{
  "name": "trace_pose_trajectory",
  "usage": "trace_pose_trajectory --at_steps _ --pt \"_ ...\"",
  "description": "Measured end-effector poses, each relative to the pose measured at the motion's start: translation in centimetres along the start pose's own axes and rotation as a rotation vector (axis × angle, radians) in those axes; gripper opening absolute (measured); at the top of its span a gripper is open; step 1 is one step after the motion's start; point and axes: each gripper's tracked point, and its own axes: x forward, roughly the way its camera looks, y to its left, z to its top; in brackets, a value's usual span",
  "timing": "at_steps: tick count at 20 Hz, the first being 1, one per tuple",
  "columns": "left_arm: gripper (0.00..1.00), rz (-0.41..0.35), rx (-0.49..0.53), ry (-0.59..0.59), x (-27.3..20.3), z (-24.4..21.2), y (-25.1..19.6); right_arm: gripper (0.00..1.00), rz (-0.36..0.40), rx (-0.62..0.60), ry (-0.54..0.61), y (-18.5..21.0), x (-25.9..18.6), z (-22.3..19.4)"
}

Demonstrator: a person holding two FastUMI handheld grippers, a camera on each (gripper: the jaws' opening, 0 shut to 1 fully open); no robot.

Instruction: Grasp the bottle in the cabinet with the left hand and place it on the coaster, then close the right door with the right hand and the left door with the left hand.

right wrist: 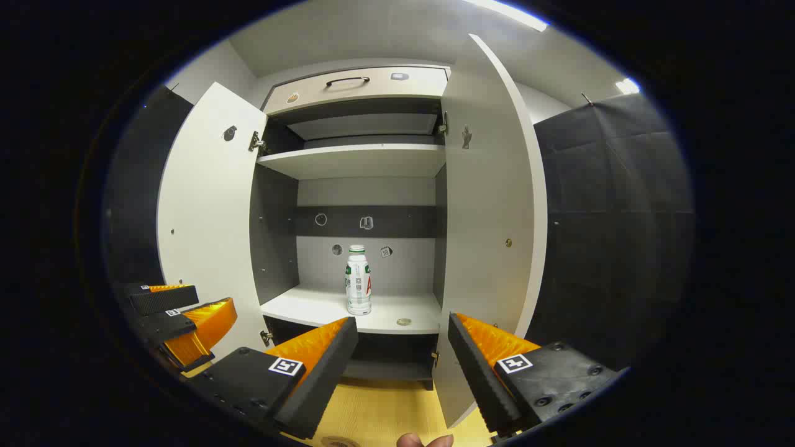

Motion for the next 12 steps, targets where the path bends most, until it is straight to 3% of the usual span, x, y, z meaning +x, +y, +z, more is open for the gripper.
trace_pose_trajectory --at_steps 12 --pt "0.95 0.007 -0.005 -0.005 -0.21 0.36 0.55 0.97 -0.003 -0.01 -0.009 0.66 0.18 0.25"
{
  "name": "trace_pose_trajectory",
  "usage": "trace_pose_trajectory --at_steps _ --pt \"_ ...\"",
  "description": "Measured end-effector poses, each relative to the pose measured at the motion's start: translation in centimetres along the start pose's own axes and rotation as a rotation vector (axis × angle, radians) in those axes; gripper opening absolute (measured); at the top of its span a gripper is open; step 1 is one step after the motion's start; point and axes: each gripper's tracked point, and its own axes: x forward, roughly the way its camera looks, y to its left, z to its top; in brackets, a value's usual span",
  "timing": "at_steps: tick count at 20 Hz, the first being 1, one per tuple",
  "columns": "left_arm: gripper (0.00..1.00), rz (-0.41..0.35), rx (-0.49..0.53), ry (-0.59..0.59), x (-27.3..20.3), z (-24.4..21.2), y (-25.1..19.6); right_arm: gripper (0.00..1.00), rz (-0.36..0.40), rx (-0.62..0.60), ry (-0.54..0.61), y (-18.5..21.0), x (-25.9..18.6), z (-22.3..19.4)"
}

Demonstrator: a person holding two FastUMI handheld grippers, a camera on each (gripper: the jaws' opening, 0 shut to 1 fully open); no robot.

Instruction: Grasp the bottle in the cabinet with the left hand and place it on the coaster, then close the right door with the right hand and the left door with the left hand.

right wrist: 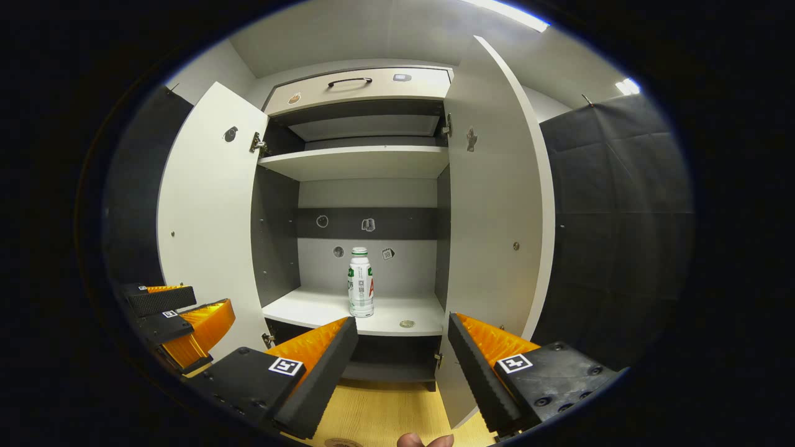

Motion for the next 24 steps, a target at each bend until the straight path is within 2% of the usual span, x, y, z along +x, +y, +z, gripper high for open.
trace_pose_trajectory --at_steps 7,12,17,22,24 --pt "0.95 -0.011 -0.007 -0.007 0.6 0.2 -0.4 0.97 0.013 0.011 -0.018 0.1 -0.3 0.7" --pt "0.94 -0.047 -0.007 -0.01 3.0 0.4 -2.3 0.97 0.016 0.04 -0.035 -0.9 -1.8 1.5" --pt "0.94 -0.102 -0.009 -0.025 8.3 0.6 -5.4 0.97 0.006 0.02 -0.031 -3.4 -3.9 1.0" --pt "0.94 -0.143 -0.029 -0.013 15.4 -0.3 -8.5 0.97 -0.032 -0.005 -0.016 -7.6 -5.2 -0.2" --pt "0.94 -0.16 -0.034 -0.01 18.5 -0.8 -9.7 0.97 -0.046 0.02 0.003 -9.2 -5.4 -0.8"
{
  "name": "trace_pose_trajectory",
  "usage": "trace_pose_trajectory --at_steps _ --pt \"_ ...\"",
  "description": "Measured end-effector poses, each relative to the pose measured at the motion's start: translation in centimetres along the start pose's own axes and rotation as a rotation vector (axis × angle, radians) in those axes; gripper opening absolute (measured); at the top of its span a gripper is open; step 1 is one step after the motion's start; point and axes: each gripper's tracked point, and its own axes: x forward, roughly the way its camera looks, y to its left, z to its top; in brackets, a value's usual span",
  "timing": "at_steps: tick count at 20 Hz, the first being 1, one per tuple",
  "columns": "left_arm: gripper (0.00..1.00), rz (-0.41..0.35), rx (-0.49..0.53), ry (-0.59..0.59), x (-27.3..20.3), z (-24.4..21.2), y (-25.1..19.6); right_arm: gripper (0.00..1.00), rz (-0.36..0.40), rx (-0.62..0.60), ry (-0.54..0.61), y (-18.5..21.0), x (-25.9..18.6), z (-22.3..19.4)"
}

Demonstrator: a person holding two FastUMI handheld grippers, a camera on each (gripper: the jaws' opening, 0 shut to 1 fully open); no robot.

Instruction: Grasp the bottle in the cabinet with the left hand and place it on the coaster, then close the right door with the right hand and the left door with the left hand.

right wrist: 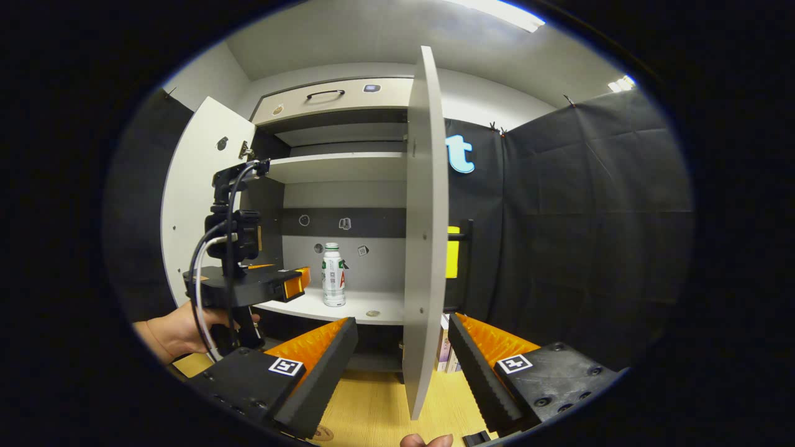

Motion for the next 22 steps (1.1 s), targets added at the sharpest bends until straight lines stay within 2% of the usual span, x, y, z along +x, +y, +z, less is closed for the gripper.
trace_pose_trajectory --at_steps 6,13,19,20,22 --pt "0.95 -0.005 -0.014 -0.023 8.9 -1.4 -0.8 0.97 -0.032 0.022 -0.003 -4.6 0.9 -0.3" --pt "0.95 0.08 0.011 0.009 16.3 -4.2 0.4 0.97 -0.057 0.033 0.016 -8.1 3.6 -1.0" --pt "0.94 0.101 -0.051 0.005 18.3 -4.5 0.9 0.97 -0.08 0.023 0.02 -9.9 5.1 -1.3" --pt "0.82 0.111 -0.051 0.006 18.2 -4.4 1.3 0.98 -0.083 0.025 0.017 -10.0 5.2 -1.3" --pt "0.8 0.12 -0.049 0.0 17.5 -3.9 1.3 0.94 -0.088 0.038 0.015 -10.0 5.4 -1.1"
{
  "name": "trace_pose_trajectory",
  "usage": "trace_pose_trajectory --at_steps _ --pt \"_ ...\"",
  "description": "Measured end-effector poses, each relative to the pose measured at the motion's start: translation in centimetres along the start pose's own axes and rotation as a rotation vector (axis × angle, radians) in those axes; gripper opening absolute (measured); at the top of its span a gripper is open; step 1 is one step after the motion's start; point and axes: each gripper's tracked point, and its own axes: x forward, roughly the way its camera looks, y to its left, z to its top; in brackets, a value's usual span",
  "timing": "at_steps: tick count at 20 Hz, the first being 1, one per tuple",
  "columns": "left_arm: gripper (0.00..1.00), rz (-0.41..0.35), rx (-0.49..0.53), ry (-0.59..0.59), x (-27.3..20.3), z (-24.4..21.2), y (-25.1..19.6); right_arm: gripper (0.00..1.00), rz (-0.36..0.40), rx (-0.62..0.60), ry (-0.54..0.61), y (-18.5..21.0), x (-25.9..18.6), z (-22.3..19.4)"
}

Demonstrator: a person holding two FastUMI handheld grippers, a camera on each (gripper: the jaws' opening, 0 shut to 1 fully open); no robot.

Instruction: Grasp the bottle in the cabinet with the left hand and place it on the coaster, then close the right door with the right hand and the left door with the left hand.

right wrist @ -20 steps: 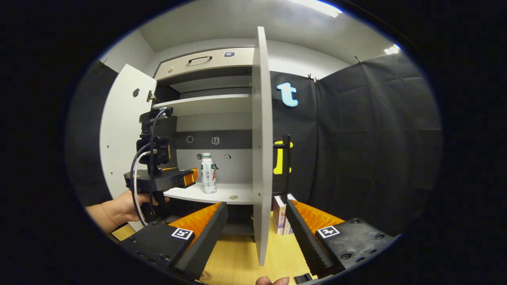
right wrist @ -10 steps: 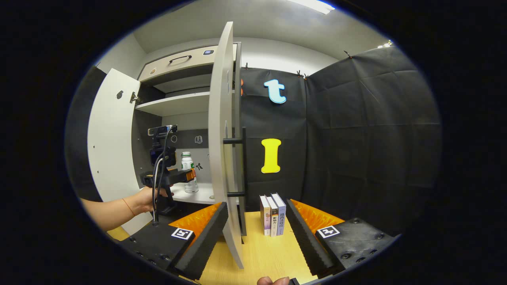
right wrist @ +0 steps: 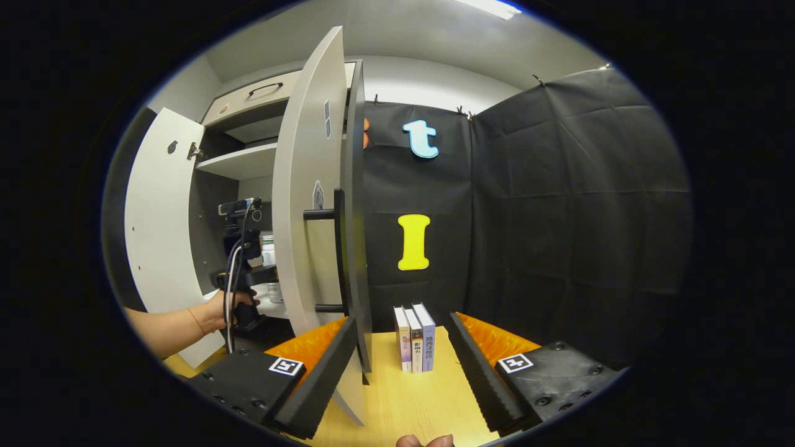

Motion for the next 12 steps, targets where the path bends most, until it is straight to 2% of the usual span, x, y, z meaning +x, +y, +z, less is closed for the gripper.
trace_pose_trajectory --at_steps 2,6,8,12 --pt "0.8 -0.009 0.007 -0.023 -1.8 0.9 0.5 0.98 -0.002 -0.001 -0.005 0.2 0.0 0.0" --pt "0.8 -0.034 0.055 -0.063 -9.4 2.7 1.4 0.98 -0.013 0.001 -0.021 0.4 -0.3 0.4" --pt "0.8 -0.041 0.049 -0.073 -12.8 2.8 1.9 0.94 -0.018 0.006 -0.026 0.6 -0.6 0.6" --pt "0.8 -0.053 0.068 -0.083 -20.1 1.5 3.0 0.98 -0.015 -0.007 -0.038 1.4 -1.3 1.0"
